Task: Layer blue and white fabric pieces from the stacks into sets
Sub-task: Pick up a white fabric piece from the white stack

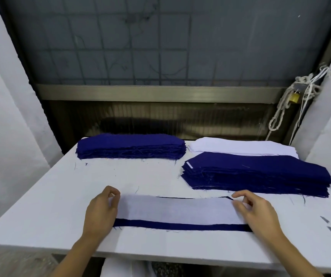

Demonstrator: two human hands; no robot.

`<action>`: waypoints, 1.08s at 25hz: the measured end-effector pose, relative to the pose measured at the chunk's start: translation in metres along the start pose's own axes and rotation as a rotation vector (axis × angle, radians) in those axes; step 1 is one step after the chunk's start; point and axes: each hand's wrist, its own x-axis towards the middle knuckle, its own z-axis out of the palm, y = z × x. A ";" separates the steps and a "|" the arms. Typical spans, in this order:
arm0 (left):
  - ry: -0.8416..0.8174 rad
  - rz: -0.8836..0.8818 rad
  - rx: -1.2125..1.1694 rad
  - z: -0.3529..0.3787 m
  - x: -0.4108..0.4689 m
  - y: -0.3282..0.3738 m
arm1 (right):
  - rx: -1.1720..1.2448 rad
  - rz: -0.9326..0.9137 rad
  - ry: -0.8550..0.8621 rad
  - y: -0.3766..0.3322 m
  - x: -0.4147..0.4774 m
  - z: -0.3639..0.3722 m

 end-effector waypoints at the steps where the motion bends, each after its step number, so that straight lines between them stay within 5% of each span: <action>1: -0.004 0.002 0.002 0.000 0.000 0.000 | -0.055 -0.010 0.012 -0.002 0.000 0.001; 17: -0.044 0.083 0.155 -0.005 0.010 0.016 | -0.313 -0.078 0.069 -0.015 0.009 -0.008; 22: -0.047 0.197 -0.055 -0.005 0.078 0.100 | -0.155 -0.115 0.162 -0.052 0.090 -0.051; 27: -0.275 0.155 -0.210 0.046 0.137 0.189 | -0.054 -0.007 0.067 -0.057 0.170 -0.044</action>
